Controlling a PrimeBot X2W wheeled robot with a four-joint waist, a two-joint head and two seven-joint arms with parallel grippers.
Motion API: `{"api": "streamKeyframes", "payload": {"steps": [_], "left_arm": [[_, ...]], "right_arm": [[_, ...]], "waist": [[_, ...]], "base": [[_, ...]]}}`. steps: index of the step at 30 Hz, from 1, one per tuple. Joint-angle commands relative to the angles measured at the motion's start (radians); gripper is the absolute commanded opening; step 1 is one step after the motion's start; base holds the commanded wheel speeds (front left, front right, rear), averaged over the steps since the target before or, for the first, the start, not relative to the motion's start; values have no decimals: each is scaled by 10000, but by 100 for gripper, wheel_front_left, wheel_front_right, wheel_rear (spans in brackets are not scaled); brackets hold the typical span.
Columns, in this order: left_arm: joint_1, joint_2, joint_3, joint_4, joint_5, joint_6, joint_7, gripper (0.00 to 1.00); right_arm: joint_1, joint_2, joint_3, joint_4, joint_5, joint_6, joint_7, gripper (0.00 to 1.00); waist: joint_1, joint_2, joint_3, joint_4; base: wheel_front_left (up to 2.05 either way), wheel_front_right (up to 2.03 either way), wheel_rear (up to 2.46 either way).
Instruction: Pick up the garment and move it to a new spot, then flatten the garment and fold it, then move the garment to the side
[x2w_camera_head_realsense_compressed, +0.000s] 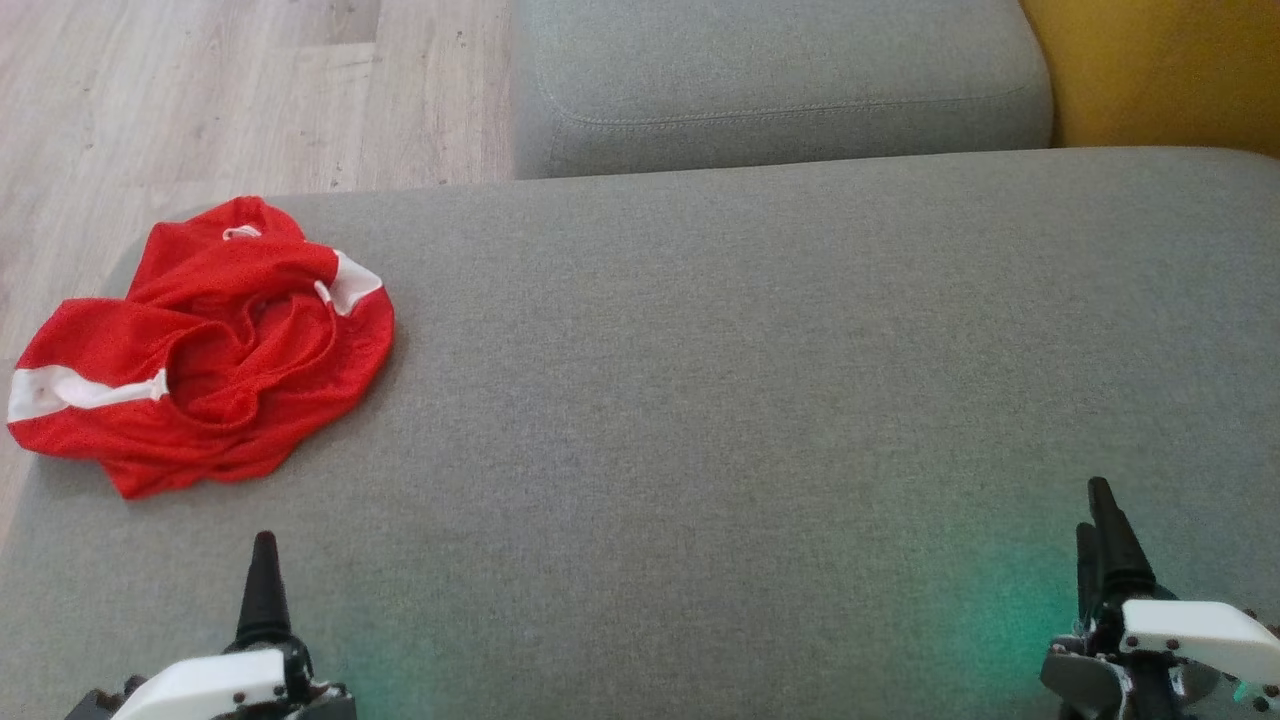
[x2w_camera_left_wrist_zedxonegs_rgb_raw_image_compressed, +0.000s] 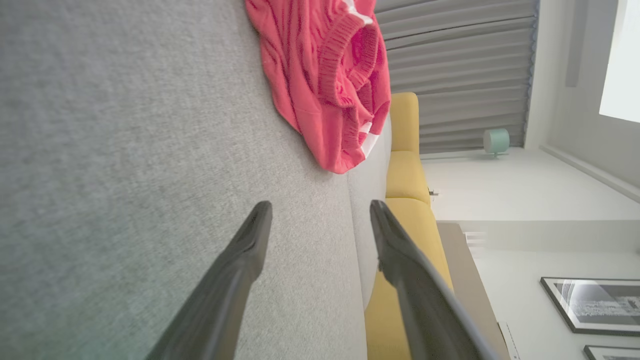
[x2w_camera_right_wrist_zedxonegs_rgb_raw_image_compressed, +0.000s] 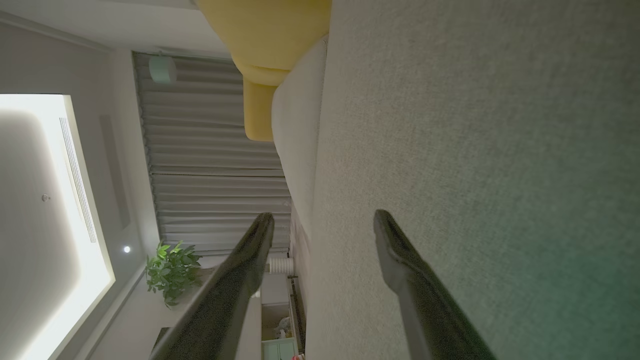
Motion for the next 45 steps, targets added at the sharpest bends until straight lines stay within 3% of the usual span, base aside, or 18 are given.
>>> {"api": "streamKeyframes", "payload": {"steps": [1,11,45], "left_arm": [[-329,36,-31,-425,349,70,-116,100],[-235,42,-360,-800,1833,424,-442,100],[67,58,-1066,-1281,5503,933,-1421,100]], "right_arm": [[-371,-37,106,-359,-396,10,-116,100],[-236,-35,181,-517,-2008,17,-440,100],[-52,-63,953,-779,-6066,39,-1412,100]], "waist": [[0,0,-15,-1],[0,0,-143,4],[0,0,-439,-131]], "base": [[0,0,0],[0,0,0],[0,0,0]]}}
